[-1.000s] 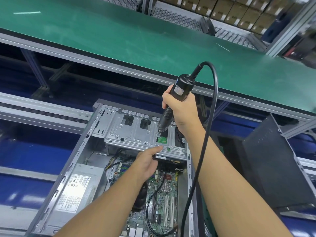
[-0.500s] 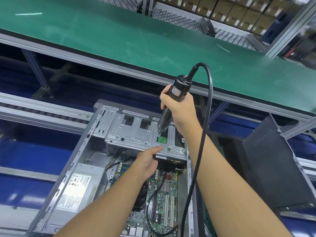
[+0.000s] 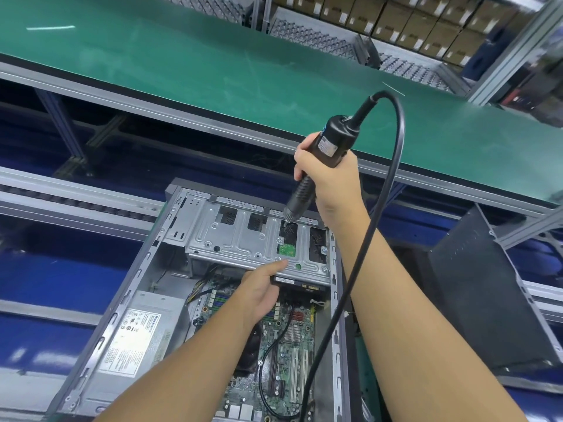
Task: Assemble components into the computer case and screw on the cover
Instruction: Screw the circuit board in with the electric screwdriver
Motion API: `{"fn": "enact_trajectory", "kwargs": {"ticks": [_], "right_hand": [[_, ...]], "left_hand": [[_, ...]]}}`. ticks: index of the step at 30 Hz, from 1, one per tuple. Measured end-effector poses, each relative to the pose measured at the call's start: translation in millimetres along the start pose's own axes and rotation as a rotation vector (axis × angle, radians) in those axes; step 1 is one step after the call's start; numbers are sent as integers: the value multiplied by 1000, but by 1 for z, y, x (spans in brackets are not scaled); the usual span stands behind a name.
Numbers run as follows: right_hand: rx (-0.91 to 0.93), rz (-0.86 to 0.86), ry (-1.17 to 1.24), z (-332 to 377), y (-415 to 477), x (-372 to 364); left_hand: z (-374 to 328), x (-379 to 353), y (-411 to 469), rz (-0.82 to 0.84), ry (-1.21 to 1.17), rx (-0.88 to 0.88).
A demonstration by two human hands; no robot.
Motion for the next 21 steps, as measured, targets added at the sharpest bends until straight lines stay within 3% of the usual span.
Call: {"fn": "enact_trajectory", "kwargs": {"ticks": [21], "right_hand": [[-63,-39,17,-32,-16,9]], "left_hand": [[3,1,6,16,-23,3]]}}
Point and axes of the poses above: each hand's wrist, its own y-axis towards the middle knuckle, its own x-axis out of the back of the hand, z = x × y, the point moved 10 cm from there along y, towards the middle knuckle, and after that the axes turned 3 degrees about x, right-handed, at the moved point
